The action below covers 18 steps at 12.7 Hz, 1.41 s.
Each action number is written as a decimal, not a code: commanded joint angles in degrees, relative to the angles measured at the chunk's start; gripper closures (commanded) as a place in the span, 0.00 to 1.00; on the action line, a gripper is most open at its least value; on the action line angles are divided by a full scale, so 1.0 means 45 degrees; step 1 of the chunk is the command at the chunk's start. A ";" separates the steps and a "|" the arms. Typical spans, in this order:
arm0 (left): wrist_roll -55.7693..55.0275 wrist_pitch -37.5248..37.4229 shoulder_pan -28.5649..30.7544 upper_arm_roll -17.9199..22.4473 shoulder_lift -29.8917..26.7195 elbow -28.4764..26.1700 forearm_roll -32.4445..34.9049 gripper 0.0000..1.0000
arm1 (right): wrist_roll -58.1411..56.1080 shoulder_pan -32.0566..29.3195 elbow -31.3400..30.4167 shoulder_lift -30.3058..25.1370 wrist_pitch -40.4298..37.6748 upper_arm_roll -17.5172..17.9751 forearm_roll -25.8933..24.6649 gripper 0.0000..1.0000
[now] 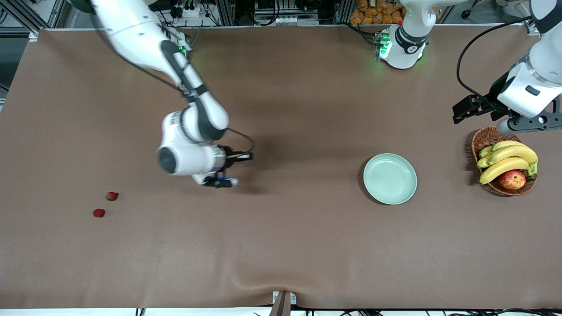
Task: Collect all strawberries into plate
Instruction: 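Set the strawberry mid-table with the right gripper while the left gripper approaches, then grasp the strawberry with the left gripper while the right gripper reaches another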
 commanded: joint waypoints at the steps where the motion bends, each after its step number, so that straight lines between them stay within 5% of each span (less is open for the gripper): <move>1: -0.1027 0.1615 -0.0115 -0.0681 0.0029 -0.1287 0.0209 0.00 | 0.0110 0.1146 0.0852 0.1131 0.1162 -0.0201 0.1407 1.00; 4: -0.2412 0.2578 -0.0173 -0.1482 0.1059 -0.1664 0.0326 0.00 | 0.0090 0.1756 0.1167 0.1817 0.2161 -0.0201 0.2193 0.97; 5: -0.3056 0.2772 -0.0212 -0.1775 0.1431 -0.1683 0.0539 0.00 | 0.0090 0.1756 0.1148 0.1799 0.2163 -0.0201 0.2174 0.82; 7: -0.4540 0.2930 -0.0561 -0.1954 0.2251 -0.1683 0.0600 0.00 | 0.0051 0.1582 0.1070 0.1779 0.2163 -0.0240 0.2155 0.30; 9: -0.5596 0.3203 -0.1108 -0.1973 0.3052 -0.1586 0.0581 0.00 | 0.0051 0.1386 0.1050 0.1371 0.2027 -0.0648 0.2077 0.09; 13: -0.8543 0.3809 -0.2883 -0.2012 0.4749 -0.0419 0.0599 0.00 | -0.0007 -0.0599 0.0253 -0.0034 0.0621 -0.1275 0.1164 0.00; 18: -1.1571 0.4334 -0.5286 -0.1798 0.8265 0.2766 0.0619 0.00 | -0.0338 -0.4525 -0.0005 -0.0779 -0.0883 -0.1256 -0.4708 0.00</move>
